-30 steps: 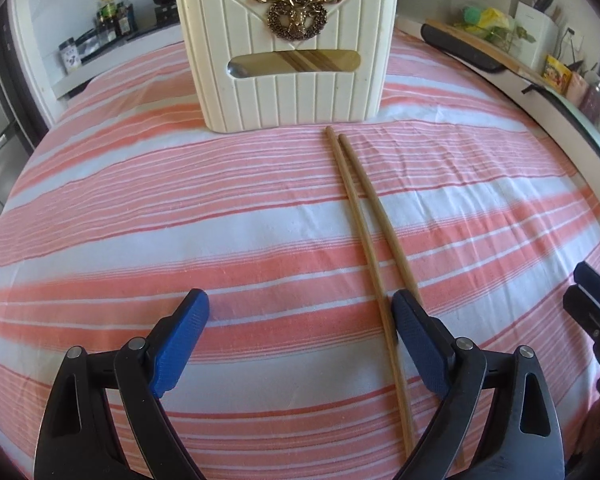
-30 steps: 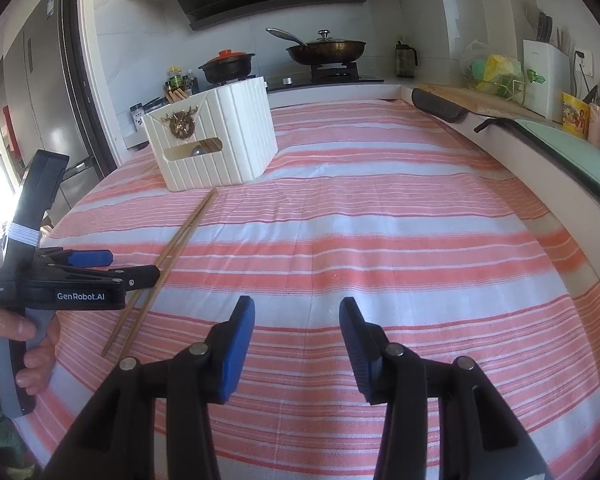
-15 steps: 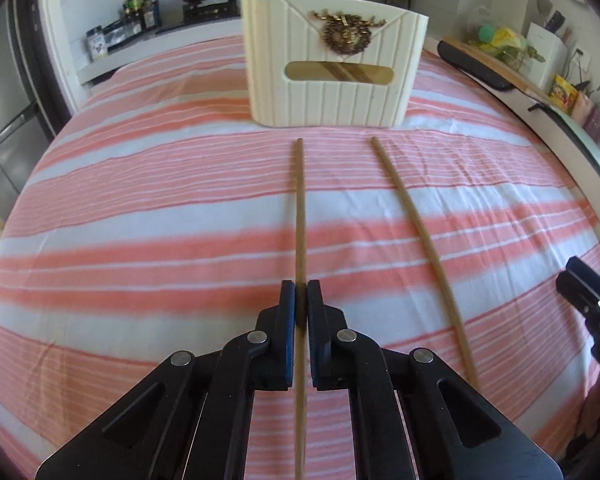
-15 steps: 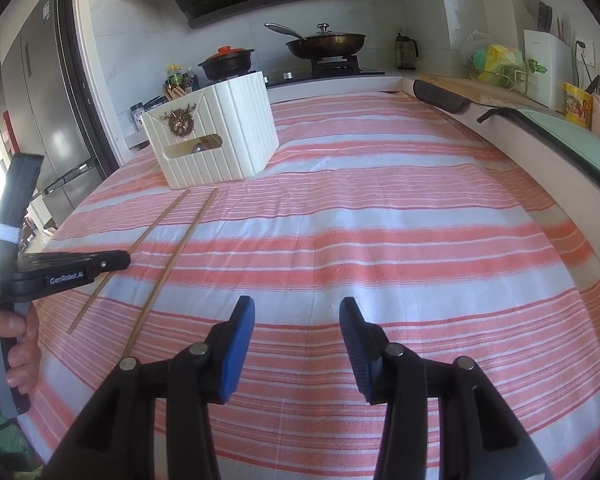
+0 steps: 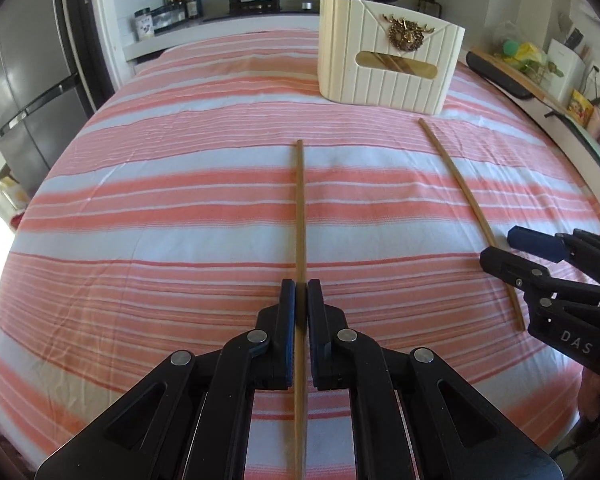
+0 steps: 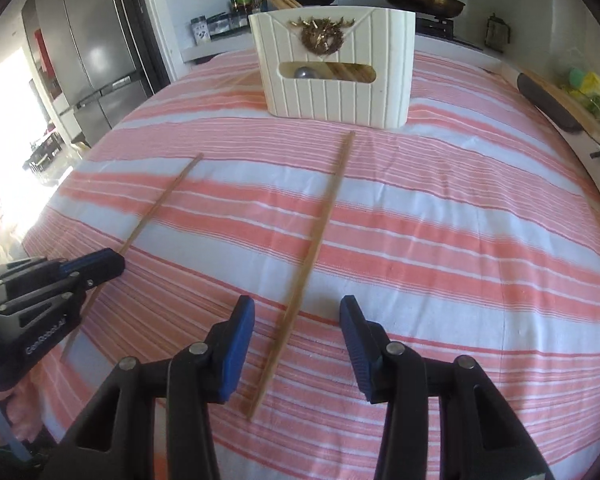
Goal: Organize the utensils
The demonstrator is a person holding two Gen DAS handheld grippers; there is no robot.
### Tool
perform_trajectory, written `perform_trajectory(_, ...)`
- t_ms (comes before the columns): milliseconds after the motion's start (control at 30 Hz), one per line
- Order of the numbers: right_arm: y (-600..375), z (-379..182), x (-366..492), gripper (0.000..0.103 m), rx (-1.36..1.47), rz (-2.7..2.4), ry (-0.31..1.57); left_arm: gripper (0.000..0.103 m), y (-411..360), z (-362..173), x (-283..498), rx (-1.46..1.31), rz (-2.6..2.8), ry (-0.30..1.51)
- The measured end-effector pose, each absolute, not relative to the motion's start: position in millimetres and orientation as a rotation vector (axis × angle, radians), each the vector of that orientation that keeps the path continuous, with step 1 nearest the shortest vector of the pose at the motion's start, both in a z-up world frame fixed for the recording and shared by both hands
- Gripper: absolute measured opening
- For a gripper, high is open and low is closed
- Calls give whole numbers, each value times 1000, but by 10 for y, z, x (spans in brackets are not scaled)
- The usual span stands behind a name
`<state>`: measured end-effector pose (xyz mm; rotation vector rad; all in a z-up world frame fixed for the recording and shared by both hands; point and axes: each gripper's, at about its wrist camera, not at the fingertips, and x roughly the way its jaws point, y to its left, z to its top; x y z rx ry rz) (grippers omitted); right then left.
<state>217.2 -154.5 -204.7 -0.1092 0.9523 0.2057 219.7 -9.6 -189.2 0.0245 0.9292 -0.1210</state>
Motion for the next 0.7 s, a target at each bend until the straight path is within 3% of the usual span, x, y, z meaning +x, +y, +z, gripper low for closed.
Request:
perform_trajectory(33, -1524, -2055, 2163, 40, -134, 193, 950, 5, -102, -1891, 2187, 29, -120, 925)
perform_trajectory(100, -1560, -2039, 2147, 12, -148, 148, 948, 5, -111, -1891, 2171, 37, -117, 919)
perform_trajectory(133, -1597, -2032, 2132, 8, -142, 135, 952, 5, -114, -1893, 2164, 40, -116, 916)
perform_trajectory(533, -2360, -1917, 1536, 7, -67, -57, 965, 6, -88, -1887, 1975, 58, -125, 890)
perform_trajectory(600, -2441, -1885, 1449, 13, -47, -57, 958, 21, -66, -1881, 1927, 48, -131, 890)
perform_trajectory(633, -2472, -1869, 1419, 21, -43, -61, 959, 47, -50, -1876, 1902, 41, -133, 890)
perform_trajectory(667, -2500, -1850, 1388, 43, -35, -66, 953, 74, -38, -1874, 1875, 35, -134, 890)
perform_trajectory(700, -2506, -1833, 1381, 59, -22, -67, 937, 81, -22, -1877, 1846, 31, -135, 889)
